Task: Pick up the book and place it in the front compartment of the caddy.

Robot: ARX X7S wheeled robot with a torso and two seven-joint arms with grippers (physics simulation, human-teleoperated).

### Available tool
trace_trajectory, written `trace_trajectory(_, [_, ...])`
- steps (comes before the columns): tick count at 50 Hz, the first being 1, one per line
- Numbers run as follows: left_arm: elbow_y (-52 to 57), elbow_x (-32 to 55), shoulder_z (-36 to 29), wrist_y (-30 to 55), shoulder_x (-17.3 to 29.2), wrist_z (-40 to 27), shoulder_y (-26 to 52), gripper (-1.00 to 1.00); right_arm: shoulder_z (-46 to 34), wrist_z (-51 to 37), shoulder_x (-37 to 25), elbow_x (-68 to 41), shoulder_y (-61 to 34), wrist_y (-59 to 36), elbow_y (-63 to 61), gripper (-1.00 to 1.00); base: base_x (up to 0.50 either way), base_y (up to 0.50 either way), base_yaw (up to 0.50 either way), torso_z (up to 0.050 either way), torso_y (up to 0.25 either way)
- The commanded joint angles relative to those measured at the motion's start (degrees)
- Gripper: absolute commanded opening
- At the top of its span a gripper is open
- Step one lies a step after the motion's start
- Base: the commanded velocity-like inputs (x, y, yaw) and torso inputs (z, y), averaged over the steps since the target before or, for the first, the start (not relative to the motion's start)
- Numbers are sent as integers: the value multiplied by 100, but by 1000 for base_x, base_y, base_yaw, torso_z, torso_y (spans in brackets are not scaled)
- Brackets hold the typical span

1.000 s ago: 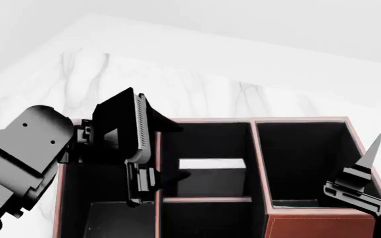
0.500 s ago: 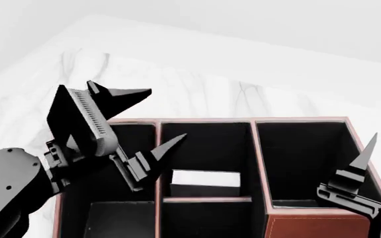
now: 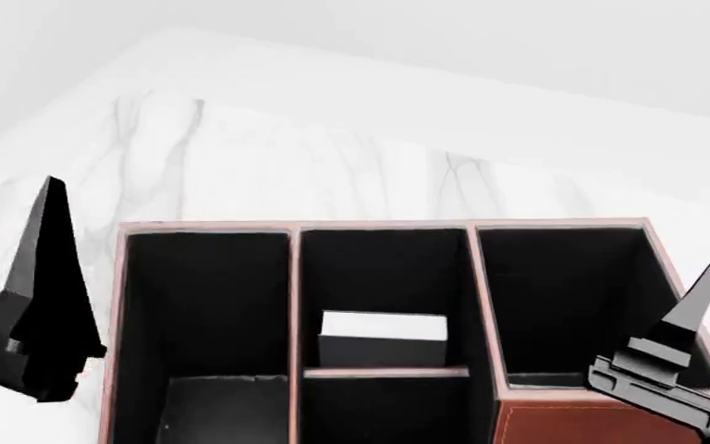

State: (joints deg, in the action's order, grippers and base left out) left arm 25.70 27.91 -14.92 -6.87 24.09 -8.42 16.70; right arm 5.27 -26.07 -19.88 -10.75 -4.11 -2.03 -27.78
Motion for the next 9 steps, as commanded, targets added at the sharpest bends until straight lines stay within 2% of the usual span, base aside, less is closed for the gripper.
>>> trace_trajectory(1, [703,-420,856,-926,-92,-957,-1267,100,-103,-122,127,279,175,437,-148,100,0,0,0,0,0])
trace_trajectory(9, [900,-830,1458,-1821,-437,-1299,-1639,100,36,-437,387,520,235,1145,-80,100,0,0,0,0,0])
